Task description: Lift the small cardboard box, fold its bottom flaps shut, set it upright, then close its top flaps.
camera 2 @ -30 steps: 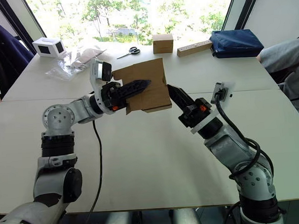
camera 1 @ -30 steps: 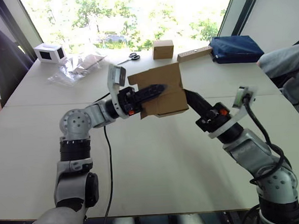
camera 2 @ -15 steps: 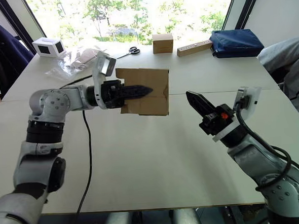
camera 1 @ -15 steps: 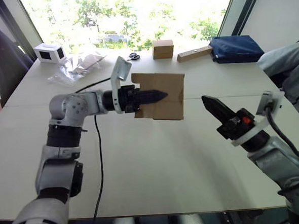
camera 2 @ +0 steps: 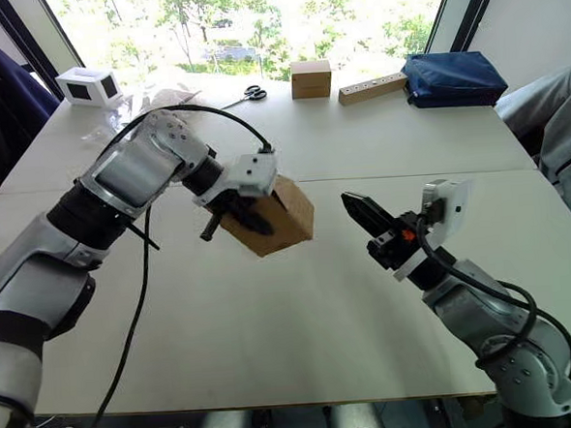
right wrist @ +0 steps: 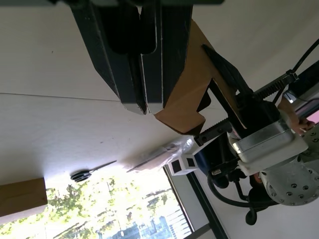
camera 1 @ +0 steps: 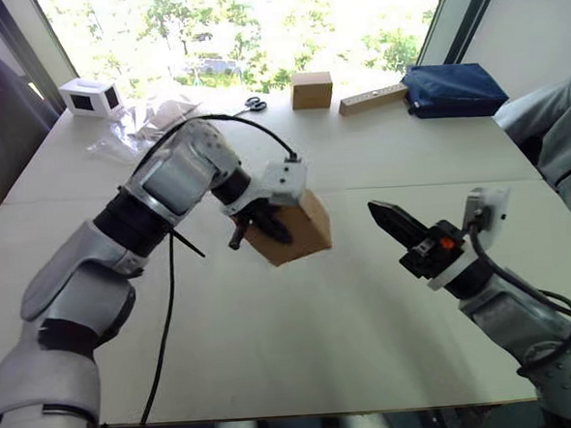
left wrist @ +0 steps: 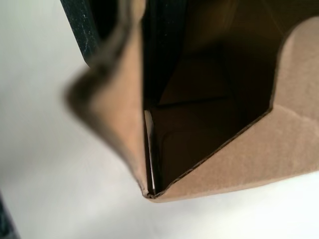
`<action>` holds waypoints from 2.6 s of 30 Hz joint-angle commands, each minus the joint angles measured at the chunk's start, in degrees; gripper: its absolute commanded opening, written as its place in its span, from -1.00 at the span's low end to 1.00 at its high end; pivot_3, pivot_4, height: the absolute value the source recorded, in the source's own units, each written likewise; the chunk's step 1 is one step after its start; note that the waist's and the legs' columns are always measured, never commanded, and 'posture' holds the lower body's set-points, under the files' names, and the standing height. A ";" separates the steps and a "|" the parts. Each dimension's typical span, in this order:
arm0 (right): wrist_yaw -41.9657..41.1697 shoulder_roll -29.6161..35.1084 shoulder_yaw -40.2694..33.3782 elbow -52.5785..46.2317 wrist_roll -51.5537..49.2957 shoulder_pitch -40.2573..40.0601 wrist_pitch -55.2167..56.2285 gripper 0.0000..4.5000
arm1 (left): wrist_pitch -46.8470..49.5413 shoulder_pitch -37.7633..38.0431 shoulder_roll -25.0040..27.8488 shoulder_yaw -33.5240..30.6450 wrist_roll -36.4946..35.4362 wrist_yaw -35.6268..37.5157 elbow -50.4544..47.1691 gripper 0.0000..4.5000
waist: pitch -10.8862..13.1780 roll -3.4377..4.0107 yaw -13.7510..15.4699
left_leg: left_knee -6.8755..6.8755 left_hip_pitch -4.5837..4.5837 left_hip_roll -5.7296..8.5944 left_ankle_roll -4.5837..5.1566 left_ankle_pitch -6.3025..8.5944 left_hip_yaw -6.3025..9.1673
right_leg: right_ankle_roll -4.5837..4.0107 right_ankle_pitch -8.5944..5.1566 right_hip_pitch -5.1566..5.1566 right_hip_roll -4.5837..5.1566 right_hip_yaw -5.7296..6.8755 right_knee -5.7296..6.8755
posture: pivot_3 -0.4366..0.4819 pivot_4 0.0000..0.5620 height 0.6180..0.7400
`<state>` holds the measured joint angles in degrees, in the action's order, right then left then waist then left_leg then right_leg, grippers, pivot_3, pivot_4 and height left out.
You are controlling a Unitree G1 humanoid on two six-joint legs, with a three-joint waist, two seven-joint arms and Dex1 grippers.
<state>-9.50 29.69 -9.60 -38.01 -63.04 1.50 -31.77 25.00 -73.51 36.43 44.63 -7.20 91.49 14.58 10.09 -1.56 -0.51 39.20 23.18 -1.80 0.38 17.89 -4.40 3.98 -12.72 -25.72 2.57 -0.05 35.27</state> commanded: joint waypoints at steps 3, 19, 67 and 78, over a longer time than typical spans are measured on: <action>-1.02 -3.33 1.53 -0.34 4.51 1.86 2.26 -0.99 | -4.03 -2.43 -0.14 4.09 2.73 1.01 -3.32 -1.00 | 0.00 0.00 0.07 | 0.07 0.10 0.01 0.00 0.00 -0.01 | 0.05 0.03 -0.08 0.05 -0.01 0.03 | -0.05 -0.47 1.00; -1.28 -5.14 1.16 -0.83 7.02 1.42 1.68 -1.00 | 13.55 -7.30 -0.69 -5.60 -2.20 1.01 -7.55 0.97 | 0.00 0.00 -0.10 | 0.45 0.10 0.03 0.01 -0.01 0.06 | 0.27 0.10 -0.10 0.00 0.02 0.52 | -0.05 -0.47 1.00; -12.21 1.46 19.02 5.34 36.37 8.05 -15.16 -1.00 | 10.84 41.45 -5.92 -31.74 -9.49 -27.05 -7.72 -0.99 | -0.11 0.17 -0.22 | 0.85 -0.69 -0.01 0.03 0.00 -0.06 | 0.21 0.08 0.55 0.09 -0.13 0.99 | -0.05 -0.47 1.00; -15.87 5.31 15.87 3.49 37.54 4.61 -16.77 -1.00 | 13.85 43.47 -0.29 -30.68 -8.31 -23.70 -11.98 -0.99 | -0.11 0.17 -0.15 | 0.83 -0.71 -0.02 0.03 0.01 -0.04 | 0.09 0.00 0.55 0.07 -0.12 1.00 | -0.05 -0.47 1.00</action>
<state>-24.57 33.99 7.84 -32.18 -25.55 6.34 -48.94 39.47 -29.85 35.20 13.88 -16.06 67.36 3.38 9.98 -1.39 -0.66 40.03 22.48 -1.82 0.41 17.90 -4.44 4.06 -12.72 -25.17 2.66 -0.17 36.27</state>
